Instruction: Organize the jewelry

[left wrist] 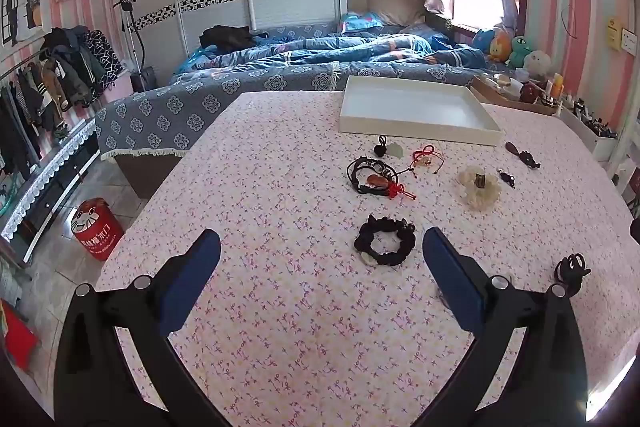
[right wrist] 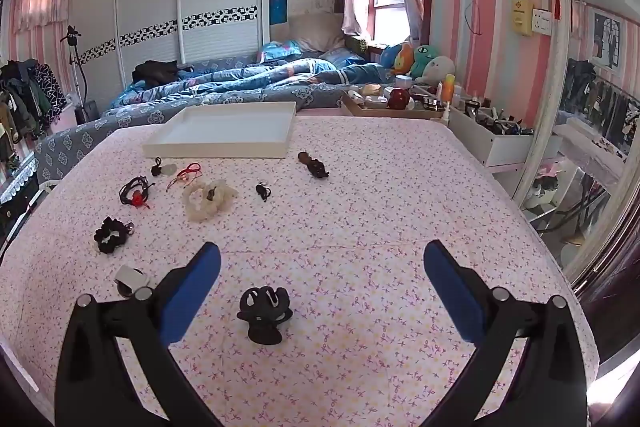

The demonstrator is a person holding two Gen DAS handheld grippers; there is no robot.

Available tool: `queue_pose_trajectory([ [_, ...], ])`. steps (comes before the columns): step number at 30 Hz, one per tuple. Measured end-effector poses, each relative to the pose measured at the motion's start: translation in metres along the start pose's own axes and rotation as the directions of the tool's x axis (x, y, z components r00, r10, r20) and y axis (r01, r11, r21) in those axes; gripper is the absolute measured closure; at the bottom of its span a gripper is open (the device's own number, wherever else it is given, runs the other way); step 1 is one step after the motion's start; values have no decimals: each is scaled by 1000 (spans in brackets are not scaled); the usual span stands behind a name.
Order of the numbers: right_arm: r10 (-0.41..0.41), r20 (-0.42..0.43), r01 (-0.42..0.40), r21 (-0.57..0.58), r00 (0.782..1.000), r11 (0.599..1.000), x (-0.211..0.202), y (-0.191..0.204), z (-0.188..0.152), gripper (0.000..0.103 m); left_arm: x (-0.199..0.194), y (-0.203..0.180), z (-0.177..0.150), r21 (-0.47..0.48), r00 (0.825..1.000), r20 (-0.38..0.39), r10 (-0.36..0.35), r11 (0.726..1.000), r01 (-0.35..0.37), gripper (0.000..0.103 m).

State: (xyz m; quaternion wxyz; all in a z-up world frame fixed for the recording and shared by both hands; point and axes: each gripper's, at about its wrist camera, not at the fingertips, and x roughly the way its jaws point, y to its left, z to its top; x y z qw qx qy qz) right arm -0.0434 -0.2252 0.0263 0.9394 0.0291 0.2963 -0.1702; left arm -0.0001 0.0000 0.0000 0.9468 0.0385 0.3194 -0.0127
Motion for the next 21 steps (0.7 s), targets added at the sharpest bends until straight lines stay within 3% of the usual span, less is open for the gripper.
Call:
queue_pose_trajectory([
  [21,-29,-55,30,9,998,1000,17,-1,-2,2,7,-4,-2,5,1000,-19,-15,1000,15,3],
])
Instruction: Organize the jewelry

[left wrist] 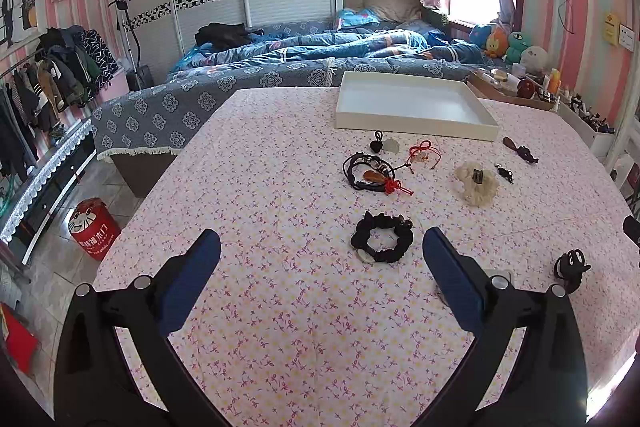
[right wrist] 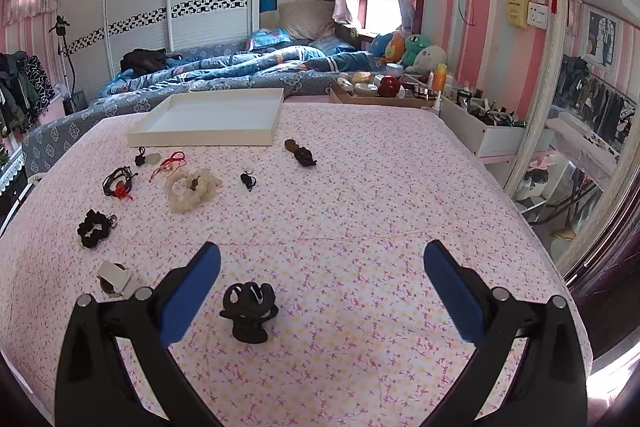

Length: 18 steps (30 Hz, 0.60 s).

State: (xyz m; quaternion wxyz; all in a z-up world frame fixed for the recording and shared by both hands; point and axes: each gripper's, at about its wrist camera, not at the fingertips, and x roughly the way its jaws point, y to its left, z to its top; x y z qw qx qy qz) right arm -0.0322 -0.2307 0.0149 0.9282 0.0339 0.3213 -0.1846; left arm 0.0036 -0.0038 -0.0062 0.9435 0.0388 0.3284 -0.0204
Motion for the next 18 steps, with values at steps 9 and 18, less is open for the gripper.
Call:
queue_pose_trajectory([
  [9,30,9,-30,7,999,1000,-2,-1,3,2,-1,1,0,-2,1000,-3,-3,1000,3,3],
  [18,38,9,-38,17,999,999,-2,-2,4,2,3,3,0,-6,1000,-12,3,1000,-3,3],
])
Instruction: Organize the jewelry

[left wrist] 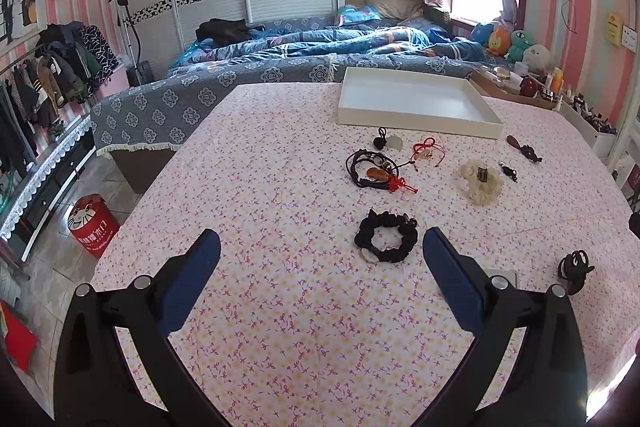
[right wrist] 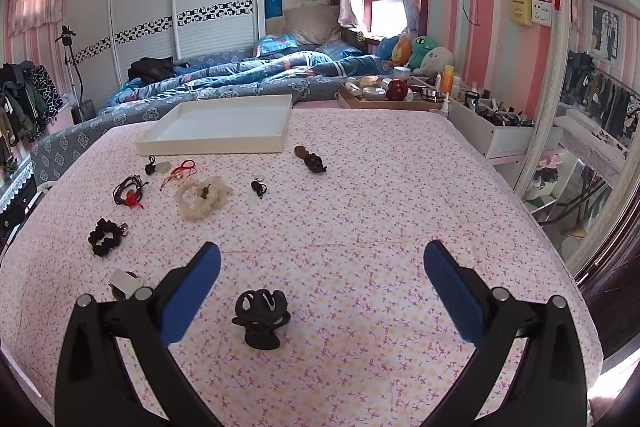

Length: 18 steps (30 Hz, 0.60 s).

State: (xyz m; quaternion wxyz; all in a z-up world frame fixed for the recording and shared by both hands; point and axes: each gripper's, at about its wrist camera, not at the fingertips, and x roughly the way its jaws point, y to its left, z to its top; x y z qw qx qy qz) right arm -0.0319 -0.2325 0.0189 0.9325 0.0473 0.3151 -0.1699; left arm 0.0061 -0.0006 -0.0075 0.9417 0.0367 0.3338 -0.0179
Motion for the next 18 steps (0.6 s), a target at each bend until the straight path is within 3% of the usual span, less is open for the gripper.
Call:
queue_pose_trajectory([
  [18,-24,-22,25,41,999,999,7,-7,-1,2,8,6,3,-1,1000,-20,0,1000,0,3],
])
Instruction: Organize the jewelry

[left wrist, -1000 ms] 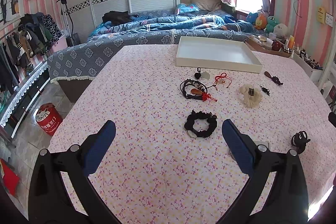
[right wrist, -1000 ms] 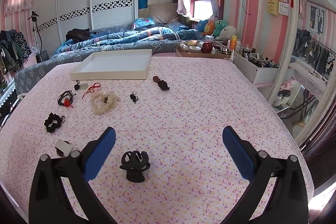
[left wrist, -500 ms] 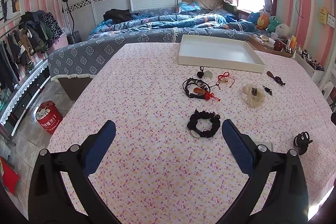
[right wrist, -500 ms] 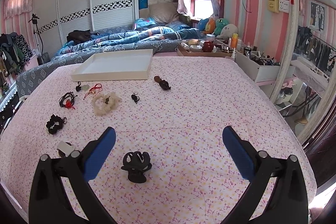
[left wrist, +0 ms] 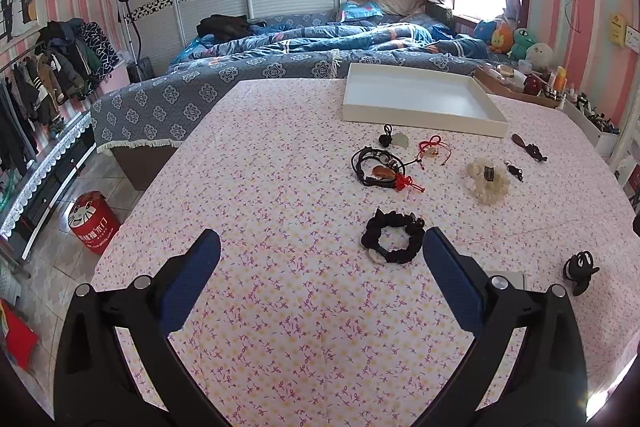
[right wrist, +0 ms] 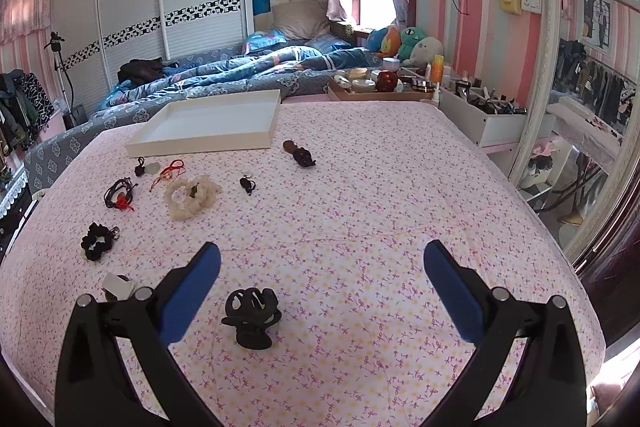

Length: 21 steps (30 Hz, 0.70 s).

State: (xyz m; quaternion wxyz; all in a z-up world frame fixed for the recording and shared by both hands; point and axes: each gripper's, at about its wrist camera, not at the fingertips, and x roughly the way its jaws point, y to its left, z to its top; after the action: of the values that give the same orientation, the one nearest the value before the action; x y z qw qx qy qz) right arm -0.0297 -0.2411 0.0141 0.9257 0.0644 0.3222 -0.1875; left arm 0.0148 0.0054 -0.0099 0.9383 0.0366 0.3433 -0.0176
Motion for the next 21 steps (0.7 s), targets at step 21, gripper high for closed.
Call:
queue_pose_trajectory([
  [21,-37,-16,37,11,999,999,8,3,0,2,13,7,3,-2,1000,-21,-18,1000,18,3],
])
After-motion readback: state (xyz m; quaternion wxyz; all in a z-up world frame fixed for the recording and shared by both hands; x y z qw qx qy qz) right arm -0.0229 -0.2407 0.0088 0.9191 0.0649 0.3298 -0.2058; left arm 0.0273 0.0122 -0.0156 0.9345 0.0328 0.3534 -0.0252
